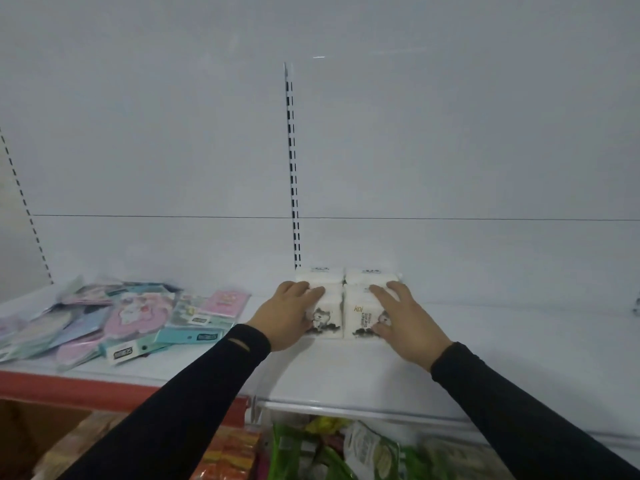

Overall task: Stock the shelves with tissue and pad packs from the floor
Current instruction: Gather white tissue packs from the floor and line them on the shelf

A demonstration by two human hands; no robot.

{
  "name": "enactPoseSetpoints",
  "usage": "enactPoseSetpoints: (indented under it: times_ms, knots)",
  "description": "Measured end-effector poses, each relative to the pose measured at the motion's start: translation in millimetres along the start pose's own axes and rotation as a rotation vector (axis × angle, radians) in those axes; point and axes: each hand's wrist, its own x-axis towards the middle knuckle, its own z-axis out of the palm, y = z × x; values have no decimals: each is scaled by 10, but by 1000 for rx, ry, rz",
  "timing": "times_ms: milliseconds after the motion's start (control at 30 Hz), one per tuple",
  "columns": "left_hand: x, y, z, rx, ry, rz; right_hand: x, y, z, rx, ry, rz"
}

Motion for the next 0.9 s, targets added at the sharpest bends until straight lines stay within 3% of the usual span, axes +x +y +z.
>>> enactPoseSetpoints:
  times_ms: [367,467,667,900]
  knots:
    - [144,-164,112,33,-10,59,139,24,96,-99,-27,75]
    - [79,-207,-21,-57,8,40,121,-64,-27,-210,60,70]
    - [-399,-363,-437,-162,175,-144,-4,-586,-190,-38,216,-243]
    - [-1789,-384,-734,-95,365,-527,-163,-1379,206,149,62,-623]
